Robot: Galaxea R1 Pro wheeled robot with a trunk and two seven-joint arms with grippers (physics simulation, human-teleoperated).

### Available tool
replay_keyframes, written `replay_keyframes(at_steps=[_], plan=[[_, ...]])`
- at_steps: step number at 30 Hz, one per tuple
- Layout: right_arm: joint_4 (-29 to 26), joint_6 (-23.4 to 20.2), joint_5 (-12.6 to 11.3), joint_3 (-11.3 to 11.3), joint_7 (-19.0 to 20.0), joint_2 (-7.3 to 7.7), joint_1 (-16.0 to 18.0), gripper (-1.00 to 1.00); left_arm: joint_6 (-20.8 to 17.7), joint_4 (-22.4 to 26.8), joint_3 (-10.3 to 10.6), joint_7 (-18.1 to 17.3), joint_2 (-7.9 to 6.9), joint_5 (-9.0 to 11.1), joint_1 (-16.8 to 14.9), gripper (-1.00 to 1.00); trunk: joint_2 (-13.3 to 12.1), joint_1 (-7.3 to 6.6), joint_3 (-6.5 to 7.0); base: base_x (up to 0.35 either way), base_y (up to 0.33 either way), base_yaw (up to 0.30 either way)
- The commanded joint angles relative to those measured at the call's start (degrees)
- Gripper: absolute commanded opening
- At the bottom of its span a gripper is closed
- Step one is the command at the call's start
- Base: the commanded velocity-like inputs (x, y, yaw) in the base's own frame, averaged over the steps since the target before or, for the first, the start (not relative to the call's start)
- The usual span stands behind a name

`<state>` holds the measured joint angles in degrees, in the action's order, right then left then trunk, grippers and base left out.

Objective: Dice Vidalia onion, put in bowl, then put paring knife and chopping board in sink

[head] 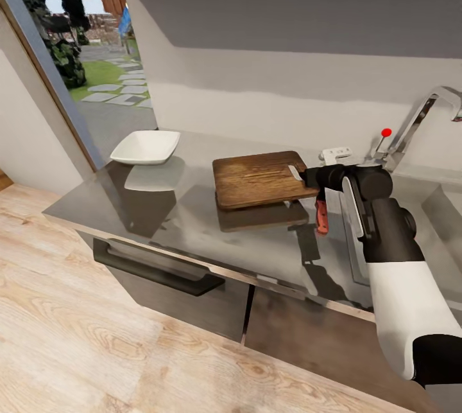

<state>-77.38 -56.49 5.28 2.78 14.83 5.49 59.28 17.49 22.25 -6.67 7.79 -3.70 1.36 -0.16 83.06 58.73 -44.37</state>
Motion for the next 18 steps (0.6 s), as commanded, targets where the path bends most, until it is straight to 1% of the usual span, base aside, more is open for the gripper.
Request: replay_keyframes(at_steps=[1,8,18], plan=[[0.0,-0.2,0.5,0.1,0.4,0.04,0.0,-1.0,0.2,0.0,0.0,0.0,0.01,0.1,0.0,1.0,0.0,0.0,-0.04,0.0,0.0,-0.01],[0.0,-0.2,0.5,0.1,0.4,0.04,0.0,-1.0,0.2,0.0,0.0,0.0,0.01,0.1,0.0,1.0,0.0,0.0,0.14,0.0,0.0,-0.151],[0.0,-0.1,0.6,0.1,0.4,0.04,0.0,-1.0,0.2,0.0,0.0,0.0,0.01,0.1,0.0,1.0,0.0,0.0,0.16,0.0,0.001,-0.011]])
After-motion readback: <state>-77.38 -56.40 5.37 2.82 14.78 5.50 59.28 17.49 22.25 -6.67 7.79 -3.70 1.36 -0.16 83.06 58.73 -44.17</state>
